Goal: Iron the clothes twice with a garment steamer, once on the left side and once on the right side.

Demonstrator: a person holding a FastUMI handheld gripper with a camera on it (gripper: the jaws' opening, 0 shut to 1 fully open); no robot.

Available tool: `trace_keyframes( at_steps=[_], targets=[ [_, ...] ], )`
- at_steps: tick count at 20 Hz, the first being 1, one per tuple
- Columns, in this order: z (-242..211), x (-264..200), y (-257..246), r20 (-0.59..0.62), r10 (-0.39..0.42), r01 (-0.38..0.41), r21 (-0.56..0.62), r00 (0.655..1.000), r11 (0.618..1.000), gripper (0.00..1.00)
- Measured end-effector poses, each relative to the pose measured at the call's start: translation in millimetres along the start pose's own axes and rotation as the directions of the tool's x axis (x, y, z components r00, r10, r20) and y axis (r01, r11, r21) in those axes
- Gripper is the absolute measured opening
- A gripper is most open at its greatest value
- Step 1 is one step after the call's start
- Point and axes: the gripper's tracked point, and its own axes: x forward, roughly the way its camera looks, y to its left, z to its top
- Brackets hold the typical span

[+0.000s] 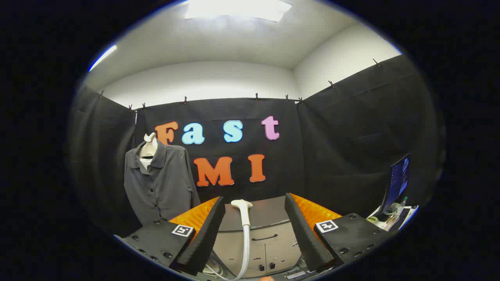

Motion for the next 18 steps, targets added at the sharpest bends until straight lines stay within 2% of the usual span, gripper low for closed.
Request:
trace_keyframes(
  at_steps=[7, 18],
  targets=[
    [-7.2, 29.0, -12.8, -0.032, 0.006, -0.007, -0.035, 0.999, 0.999, 0.98],
    [-23.5, 88.8, -13.4, -0.070, 0.126, -0.129, -0.042, 0.990, 0.991, 0.98]
  ],
)
